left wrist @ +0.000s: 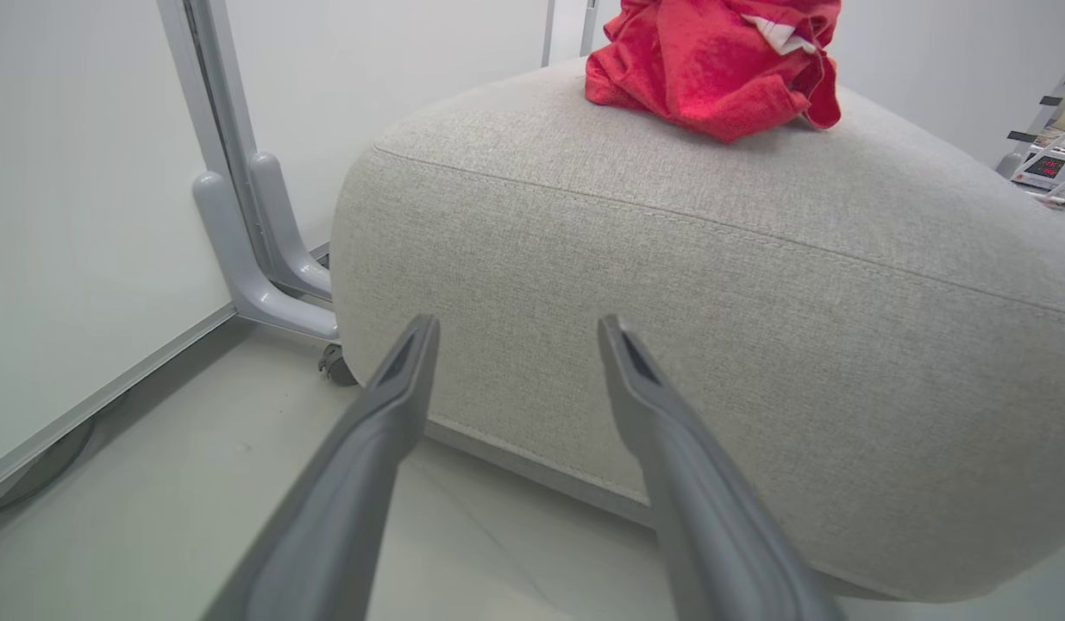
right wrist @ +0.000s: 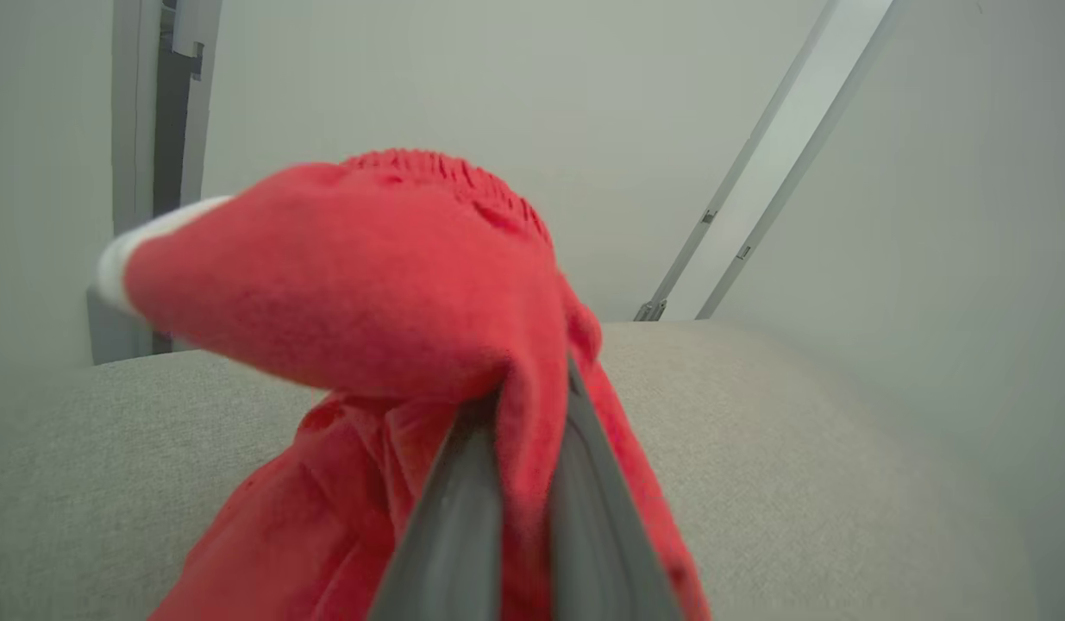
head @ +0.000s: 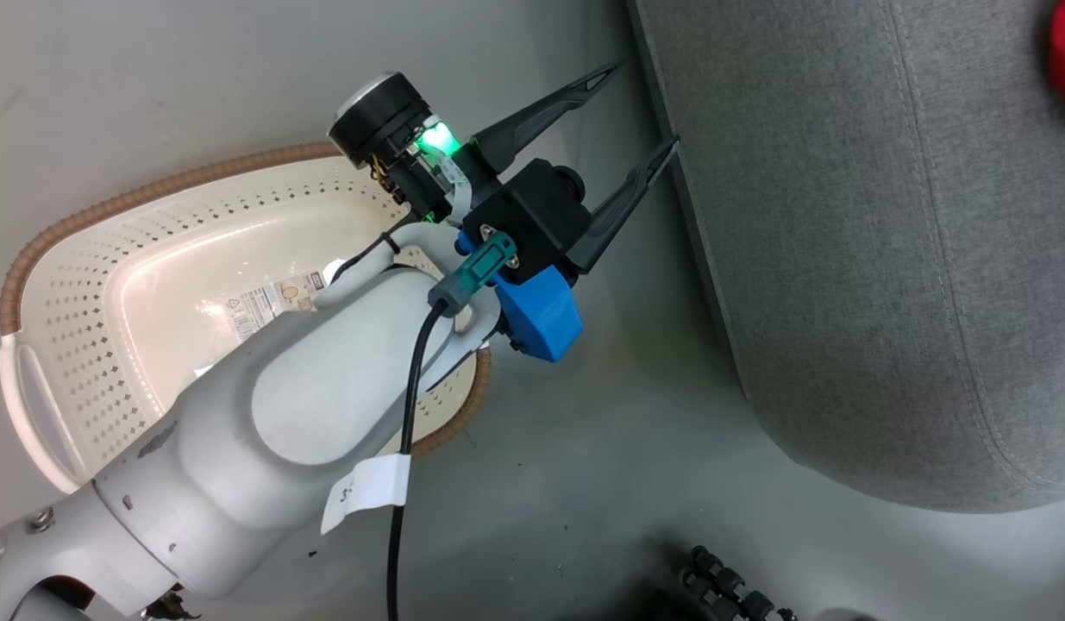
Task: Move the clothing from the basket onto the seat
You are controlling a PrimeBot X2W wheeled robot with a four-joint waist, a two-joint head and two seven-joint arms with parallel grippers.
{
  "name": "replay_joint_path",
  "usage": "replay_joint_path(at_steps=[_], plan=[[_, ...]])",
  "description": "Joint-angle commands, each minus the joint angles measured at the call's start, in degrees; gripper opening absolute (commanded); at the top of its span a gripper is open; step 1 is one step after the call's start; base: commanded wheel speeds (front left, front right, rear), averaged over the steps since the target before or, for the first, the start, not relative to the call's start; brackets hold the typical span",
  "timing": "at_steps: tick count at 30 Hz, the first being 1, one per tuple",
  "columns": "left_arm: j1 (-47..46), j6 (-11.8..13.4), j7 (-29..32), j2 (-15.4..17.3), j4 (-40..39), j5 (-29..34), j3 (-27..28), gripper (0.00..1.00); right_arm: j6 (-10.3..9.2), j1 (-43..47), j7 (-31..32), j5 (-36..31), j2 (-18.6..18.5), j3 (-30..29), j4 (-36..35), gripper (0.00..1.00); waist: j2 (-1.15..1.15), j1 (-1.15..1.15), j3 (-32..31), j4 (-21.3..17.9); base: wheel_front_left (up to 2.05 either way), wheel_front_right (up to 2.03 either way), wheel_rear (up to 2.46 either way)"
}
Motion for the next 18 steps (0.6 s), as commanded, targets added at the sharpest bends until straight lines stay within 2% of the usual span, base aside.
replay_joint_path(at_steps=[1, 9, 10, 11, 12, 18], plan=[[-0.7, 0.3, 0.2, 0.5, -0.6, 0.2, -0.2, 1.0, -0.01, 1.3, 0.0, -0.2, 1.6, -0.3, 1.3, 0.0, 0.0, -0.01, 0.5, 0.2, 0.0, 0.0, 0.0], [-1.0, 0.7, 0.5, 1.4, -1.3, -0.1, -0.3, 1.0, -0.01, 2.0, 0.0, 0.4, 3.5, 0.8, 4.7, 0.0, 0.0, -0.01, 1.0, 0.3, 0.0, 0.0, 0.0], [-0.9, 0.7, 0.5, 1.5, -1.2, -0.2, -0.3, 1.0, -0.01, 2.1, 0.0, 0.6, 3.4, 0.8, 4.6, 0.27, 0.0, -0.01, 0.9, 0.2, 0.0, 0.0, 0.0], [-0.9, 0.7, 0.3, 1.5, -1.2, -0.3, -0.3, 1.0, -0.01, 2.4, 0.0, 0.6, 3.4, 0.9, 4.5, 0.44, 0.0, -0.01, 0.6, 0.2, 0.0, 0.0, 0.0], [-0.7, 0.8, 0.0, 1.4, -1.0, -0.4, -0.3, 1.0, -0.01, 3.1, 0.0, 1.2, 3.4, 1.1, 4.5, 1.0, 0.0, -0.01, 0.2, 0.3, 0.0, 0.0, 0.0], [1.0, 1.1, -1.8, 0.2, 0.3, -1.3, -0.2, 1.0, -0.01, 9.6, 0.0, 2.9, 2.3, 3.1, 0.8, 1.0, 0.0, -0.01, -3.5, 0.6, 0.0, 0.0, 0.0]])
